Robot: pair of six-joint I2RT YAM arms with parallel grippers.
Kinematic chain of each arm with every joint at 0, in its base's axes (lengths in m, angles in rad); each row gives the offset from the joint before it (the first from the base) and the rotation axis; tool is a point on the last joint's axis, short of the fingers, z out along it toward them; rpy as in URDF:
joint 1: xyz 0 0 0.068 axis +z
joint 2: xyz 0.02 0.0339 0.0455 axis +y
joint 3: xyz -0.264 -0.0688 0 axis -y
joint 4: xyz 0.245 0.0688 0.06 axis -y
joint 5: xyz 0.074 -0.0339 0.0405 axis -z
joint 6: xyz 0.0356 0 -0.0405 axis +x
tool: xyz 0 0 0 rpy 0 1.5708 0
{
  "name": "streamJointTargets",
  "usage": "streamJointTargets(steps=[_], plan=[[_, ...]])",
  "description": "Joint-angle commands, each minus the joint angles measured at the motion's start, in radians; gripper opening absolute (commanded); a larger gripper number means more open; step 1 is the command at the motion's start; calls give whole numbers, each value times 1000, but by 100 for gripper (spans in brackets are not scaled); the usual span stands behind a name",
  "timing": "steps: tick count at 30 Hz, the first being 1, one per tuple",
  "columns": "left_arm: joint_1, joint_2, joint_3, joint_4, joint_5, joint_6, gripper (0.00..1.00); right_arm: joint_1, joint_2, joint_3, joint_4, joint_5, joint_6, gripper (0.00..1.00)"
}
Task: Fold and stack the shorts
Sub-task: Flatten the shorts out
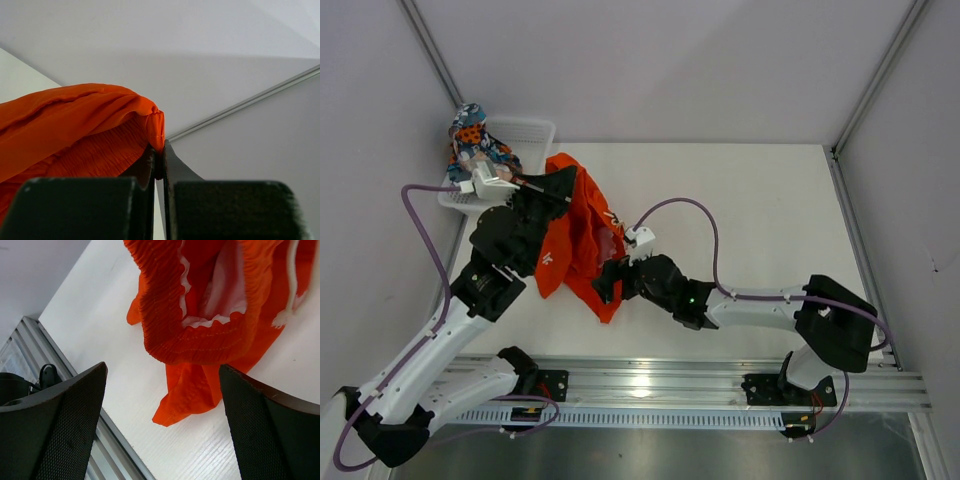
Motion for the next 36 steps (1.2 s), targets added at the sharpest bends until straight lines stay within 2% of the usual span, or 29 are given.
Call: streamJointTargets(steps=[1, 8, 11, 16, 20, 26, 31, 32, 34, 36], plan=[[-9, 4, 32, 43, -2, -16, 0, 12, 43, 69, 22, 22, -11, 93], [-11, 5, 38, 35, -9, -18, 0, 24, 137, 170, -38, 105, -2, 89], [-11, -1, 37, 33, -16, -16, 0, 24, 160, 179, -36, 162, 8, 83], [-11, -5, 34, 32, -25, -21, 0, 24, 204, 241, -104, 260, 51, 65], [-11, -8, 27, 30, -29, -30, 0, 23, 233, 250, -81, 286, 67, 65], [-11, 2, 9, 41, -24, -67, 0, 30, 272, 280, -61, 270, 113, 74], [-11, -4, -14, 41, -24, -97, 0, 30, 283, 291, -36, 339, 147, 68], [-11, -4, -20, 43, -25, -106, 0, 30, 284, 288, -26, 347, 142, 55], [-11, -5, -26, 46, -28, -111, 0, 32, 278, 284, -1, 355, 136, 47], [-11, -4, -23, 41, -33, -108, 0, 35, 261, 270, 13, 344, 111, 32]])
